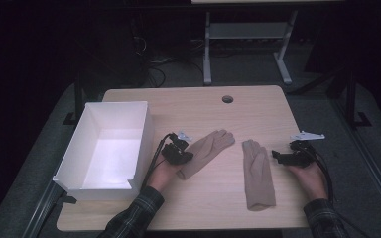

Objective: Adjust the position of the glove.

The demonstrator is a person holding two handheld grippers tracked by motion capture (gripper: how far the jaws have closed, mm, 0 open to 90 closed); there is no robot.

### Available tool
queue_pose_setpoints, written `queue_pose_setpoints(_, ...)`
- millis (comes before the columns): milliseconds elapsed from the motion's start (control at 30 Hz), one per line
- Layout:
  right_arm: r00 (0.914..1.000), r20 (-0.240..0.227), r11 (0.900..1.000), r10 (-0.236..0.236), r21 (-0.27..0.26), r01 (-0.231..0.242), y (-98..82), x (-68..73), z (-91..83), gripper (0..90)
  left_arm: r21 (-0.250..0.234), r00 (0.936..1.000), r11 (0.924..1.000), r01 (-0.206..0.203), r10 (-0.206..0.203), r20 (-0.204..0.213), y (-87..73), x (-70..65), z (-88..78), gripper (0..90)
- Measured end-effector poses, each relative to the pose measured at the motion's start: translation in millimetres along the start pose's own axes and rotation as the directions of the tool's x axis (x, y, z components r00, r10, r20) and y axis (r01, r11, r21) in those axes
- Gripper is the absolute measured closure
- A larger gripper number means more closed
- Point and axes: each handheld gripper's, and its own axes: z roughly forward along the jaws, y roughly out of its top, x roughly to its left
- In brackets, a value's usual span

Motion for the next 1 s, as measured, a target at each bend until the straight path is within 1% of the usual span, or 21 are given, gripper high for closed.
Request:
queue_pose_setpoints(100, 1.0, 0.0, 1.0, 0.0, 0.0, 0.0, 0.0, 0.0, 0.0, 16.5, -0.006, 0.9995, 1.0, -0.004, 0.004, 0.033, -7.2, -7.3, -3.7, 89.7)
queue_pose_setpoints(133, 1.0, 0.0, 1.0, 0.0, 0.0, 0.0, 0.0, 0.0, 0.0, 16.6, -0.001, 0.999, 0.9999, -0.015, 0.015, 0.041, -9.3, -9.4, -5.4, 89.7)
queue_pose_setpoints(233, 1.0, -0.001, 1.0, -0.004, -0.001, 0.004, 0.0, -0.1, 0.1, 16.6, 0.0, 0.9972, 0.9997, -0.025, 0.025, 0.071, -15.6, -17.1, -8.9, 89.7)
queue_pose_setpoints(267, 1.0, -0.001, 1.0, -0.003, -0.001, 0.003, 0.0, 0.0, 0.0, 16.6, 0.0, 0.9957, 0.9994, -0.034, 0.034, 0.086, -19.8, -22.7, -11.7, 89.7)
queue_pose_setpoints(300, 1.0, -0.001, 1.0, -0.003, -0.001, 0.003, 0.0, 0.0, 0.0, 16.6, 0.0, 0.9957, 0.9994, -0.034, 0.034, 0.086, -19.8, -22.7, -11.7, 89.7)
queue_pose_setpoints(400, 1.0, -0.001, 1.0, -0.002, -0.001, 0.002, 0.0, 0.0, 0.0, 16.5, -0.004, 0.992, 0.9993, -0.039, 0.039, 0.12, -26.5, -30.6, -15.3, 89.7)
queue_pose_setpoints(433, 1.0, -0.001, 1.0, -0.002, -0.001, 0.002, 0.0, 0.0, 0.0, 16.6, -0.002, 0.9905, 0.9989, -0.047, 0.047, 0.129, -28.4, -33.2, -16.6, 89.7)
queue_pose_setpoints(500, 1.0, -0.001, 1.0, -0.002, -0.001, 0.002, 0.0, 0.0, 0.0, 16.6, 0.002, 0.9876, 0.9979, -0.065, 0.064, 0.143, -32.1, -39.3, -19.2, 89.6)
queue_pose_setpoints(533, 1.0, -0.001, 1.0, -0.002, -0.001, 0.002, 0.0, 0.0, 0.0, 16.6, -0.001, 0.9872, 0.9978, -0.066, 0.065, 0.145, -34.0, -42.9, -20.2, 89.6)
queue_pose_setpoints(567, 1.0, -0.001, 1.0, -0.002, -0.001, 0.002, 0.0, 0.0, 0.0, 16.6, 0.002, 0.986, 0.9971, -0.077, 0.075, 0.149, -35.4, -44.7, -21.6, 89.6)
queue_pose_setpoints(667, 1.0, -0.001, 1.0, -0.004, -0.001, 0.004, 0.0, -0.1, 0.1, 16.6, -0.009, 0.9842, 0.9973, -0.073, 0.074, 0.161, -36.7, -45.5, -24.7, 89.5)
queue_pose_setpoints(700, 1.0, -0.001, 1.0, -0.004, -0.001, 0.004, 0.0, -0.1, 0.1, 16.6, -0.015, 0.9839, 0.997, -0.076, 0.078, 0.161, -35.4, -44.7, -25.9, 89.4)
queue_pose_setpoints(733, 1.0, -0.002, 1.0, -0.004, -0.001, 0.004, 0.0, -0.1, 0.1, 16.6, -0.034, 0.9859, 0.9977, -0.059, 0.064, 0.155, -34.1, -45.5, -26.4, 87.5)
queue_pose_setpoints(767, 1.0, -0.002, 1.0, -0.004, -0.001, 0.004, 0.0, -0.1, 0.1, 16.5, -0.04, 0.9868, 0.9963, -0.077, 0.081, 0.14, -30.0, -42.5, -29.5, 84.4)
queue_pose_setpoints(800, 1.0, -0.002, 1.0, -0.004, -0.001, 0.004, 0.0, -0.1, 0.1, 16.6, -0.052, 0.9884, 0.9962, -0.07, 0.076, 0.132, -27.6, -41.4, -30.1, 82.9)
queue_pose_setpoints(833, 1.0, -0.002, 1.0, -0.004, -0.001, 0.004, 0.0, -0.1, 0.1, 16.6, -0.058, 0.9899, 0.9956, -0.074, 0.08, 0.117, -24.8, -39.3, -30.9, 81.0)
queue_pose_setpoints(867, 1.0, -0.002, 1.0, -0.004, -0.001, 0.004, 0.0, -0.1, 0.1, 16.6, -0.058, 0.9899, 0.9956, -0.074, 0.08, 0.117, -24.8, -39.3, -30.9, 78.7)
queue_pose_setpoints(900, 1.0, -0.002, 1.0, -0.004, -0.001, 0.004, 0.0, -0.1, 0.1, 16.6, -0.067, 0.9918, 0.9957, -0.064, 0.071, 0.106, -22.1, -37.3, -31.2, 78.7)
queue_pose_setpoints(933, 1.0, -0.002, 1.0, -0.004, -0.001, 0.004, 0.0, -0.1, 0.1, 16.6, -0.075, 0.9929, 0.9958, -0.052, 0.06, 0.102, -19.0, -35.3, -30.9, 76.2)
queue_pose_setpoints(967, 1.0, -0.002, 1.0, -0.005, -0.001, 0.005, 0.0, -0.1, 0.1, 16.6, -0.081, 0.9936, 0.9954, -0.051, 0.059, 0.096, -15.9, -33.0, -30.7, 71.4)
queue_pose_setpoints(1000, 1.0, -0.002, 1.0, -0.005, -0.001, 0.005, 0.0, -0.1, 0.1, 16.6, -0.09, 0.9953, 0.9948, -0.046, 0.054, 0.081, -12.9, -30.9, -29.7, 71.4)
